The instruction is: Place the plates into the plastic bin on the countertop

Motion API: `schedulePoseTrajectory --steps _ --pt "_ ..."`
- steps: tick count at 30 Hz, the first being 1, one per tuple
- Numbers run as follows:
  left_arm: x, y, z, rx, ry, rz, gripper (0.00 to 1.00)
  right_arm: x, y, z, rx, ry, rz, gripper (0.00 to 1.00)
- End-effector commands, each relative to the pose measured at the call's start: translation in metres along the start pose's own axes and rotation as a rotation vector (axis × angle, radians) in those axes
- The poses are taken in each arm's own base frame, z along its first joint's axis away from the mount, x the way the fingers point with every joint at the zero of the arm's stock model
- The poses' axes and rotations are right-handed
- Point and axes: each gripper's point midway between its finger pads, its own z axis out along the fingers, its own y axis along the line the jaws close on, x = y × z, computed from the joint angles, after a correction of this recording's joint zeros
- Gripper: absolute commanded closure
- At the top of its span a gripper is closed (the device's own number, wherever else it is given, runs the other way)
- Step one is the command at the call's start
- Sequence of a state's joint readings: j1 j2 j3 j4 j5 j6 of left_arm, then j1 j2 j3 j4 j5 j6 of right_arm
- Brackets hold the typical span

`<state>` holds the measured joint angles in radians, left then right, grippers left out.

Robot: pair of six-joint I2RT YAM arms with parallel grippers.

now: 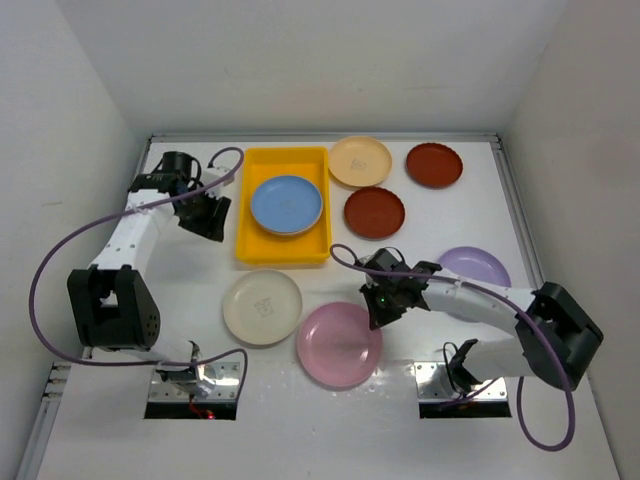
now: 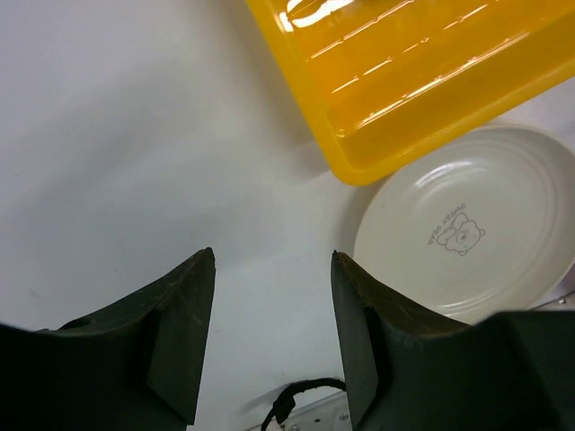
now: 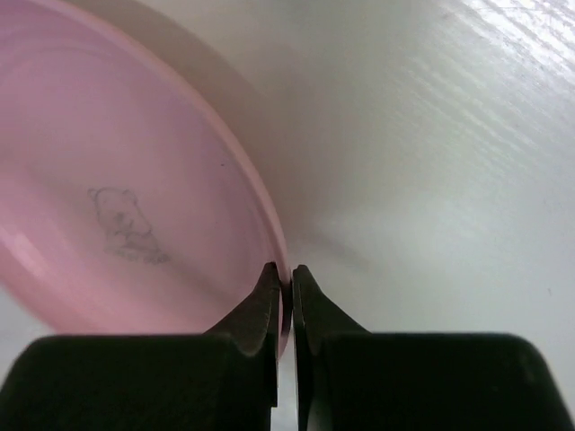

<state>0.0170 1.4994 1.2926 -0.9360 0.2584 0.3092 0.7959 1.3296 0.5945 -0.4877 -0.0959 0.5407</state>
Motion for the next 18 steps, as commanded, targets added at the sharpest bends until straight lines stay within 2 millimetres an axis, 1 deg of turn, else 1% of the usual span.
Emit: schedulePoseTrajectory --steps 1,2,3,4,5,6,8,9,10,11,12,13,14,15,16,17,18 --pt "0.004 0.011 -0.02 -0.062 -0.087 -0.044 0.43 -0.015 0.019 -0.04 -0.033 -0.011 -0.165 1.0" --pt "0.006 0.014 -0.02 -0.07 -0.094 -0.051 0.43 -0.038 0.038 -0.06 -0.08 -0.076 -0.203 1.0" --pt "0.008 0.017 -0.018 -0.075 -0.093 -0.06 0.43 -0.037 0.053 -0.072 -0.146 -0.068 -0.262 1.0" --pt "0.017 0.016 -0.016 -0.075 -0.082 -0.073 0.43 -0.047 0.063 -0.084 -0.175 -0.103 -0.306 1.0" --pt "0.021 0.022 -0.015 -0.085 -0.083 -0.1 0.43 -0.085 0.087 -0.121 -0.23 -0.24 -0.346 1.0" --pt "0.024 0.023 -0.016 -0.089 -0.082 -0.109 0.43 -0.098 0.095 -0.133 -0.249 -0.288 -0.361 1.0" --pt "0.028 0.029 -0.013 -0.101 -0.087 -0.134 0.43 -0.156 0.11 -0.162 -0.233 -0.483 -0.394 1.0" --pt "0.03 0.033 -0.014 -0.108 -0.089 -0.159 0.43 -0.173 0.109 -0.165 -0.209 -0.528 -0.384 1.0" --pt "0.03 0.036 -0.012 -0.123 -0.093 -0.157 0.43 -0.208 0.109 -0.167 -0.195 -0.606 -0.352 1.0" --pt "0.03 0.042 -0.013 -0.144 -0.099 -0.185 0.43 -0.232 0.104 -0.174 -0.166 -0.652 -0.311 1.0" --pt "0.032 0.049 -0.015 -0.177 -0.099 -0.22 0.43 -0.246 0.096 -0.129 -0.128 -0.557 -0.246 1.0" --pt "0.03 0.052 -0.015 -0.19 -0.106 -0.228 0.43 -0.28 0.085 -0.142 -0.087 -0.618 -0.183 1.0" --pt "0.032 0.055 -0.017 -0.197 -0.108 -0.252 0.43 -0.306 0.084 -0.158 -0.074 -0.663 -0.085 1.0" --pt "0.035 0.059 -0.018 -0.205 -0.108 -0.265 0.43 -0.329 0.078 -0.122 -0.039 -0.599 -0.036 1.0" --pt "0.033 0.06 -0.018 -0.209 -0.116 -0.263 0.43 -0.345 0.063 -0.116 -0.018 -0.597 0.02 1.0" --pt "0.036 0.064 -0.017 -0.211 -0.109 -0.276 0.43 -0.358 0.059 -0.112 -0.025 -0.601 0.101 1.0" --pt "0.04 0.065 -0.016 -0.212 -0.101 -0.286 0.43 -0.387 0.058 -0.113 -0.036 -0.637 0.132 1.0"
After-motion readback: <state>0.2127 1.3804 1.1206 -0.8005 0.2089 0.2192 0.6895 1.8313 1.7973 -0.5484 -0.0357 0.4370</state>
